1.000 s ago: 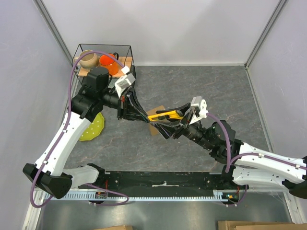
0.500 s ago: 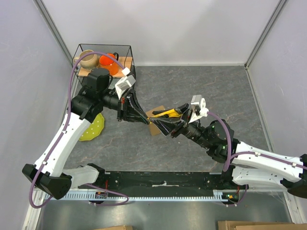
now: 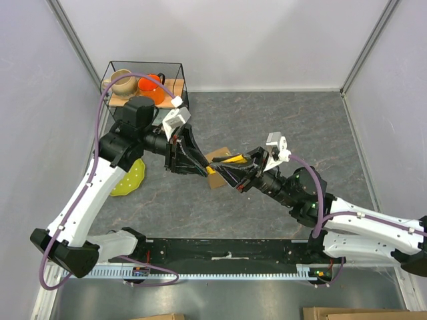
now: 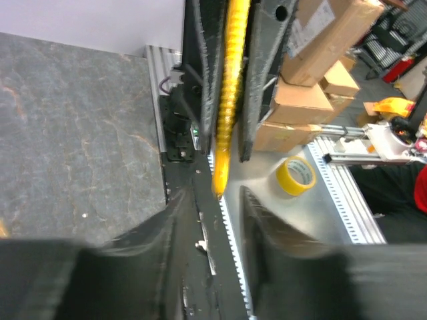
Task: Unpack the express box
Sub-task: Adjust the knife.
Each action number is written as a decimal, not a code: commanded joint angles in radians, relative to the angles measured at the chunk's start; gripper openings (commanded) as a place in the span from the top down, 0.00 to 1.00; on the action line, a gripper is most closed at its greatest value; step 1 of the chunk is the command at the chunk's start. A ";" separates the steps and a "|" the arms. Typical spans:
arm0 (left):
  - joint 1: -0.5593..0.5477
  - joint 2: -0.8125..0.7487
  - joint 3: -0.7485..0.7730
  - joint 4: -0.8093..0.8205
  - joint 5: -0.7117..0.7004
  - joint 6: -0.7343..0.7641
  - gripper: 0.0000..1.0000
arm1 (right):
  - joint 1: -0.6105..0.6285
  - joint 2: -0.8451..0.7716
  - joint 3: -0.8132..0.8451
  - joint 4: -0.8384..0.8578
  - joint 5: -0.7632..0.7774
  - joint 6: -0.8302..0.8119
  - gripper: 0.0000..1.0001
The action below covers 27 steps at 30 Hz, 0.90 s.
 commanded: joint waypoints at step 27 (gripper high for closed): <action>-0.177 0.303 0.019 -0.030 -1.092 0.283 0.01 | -0.003 -0.265 -0.030 -0.458 0.425 -0.183 1.00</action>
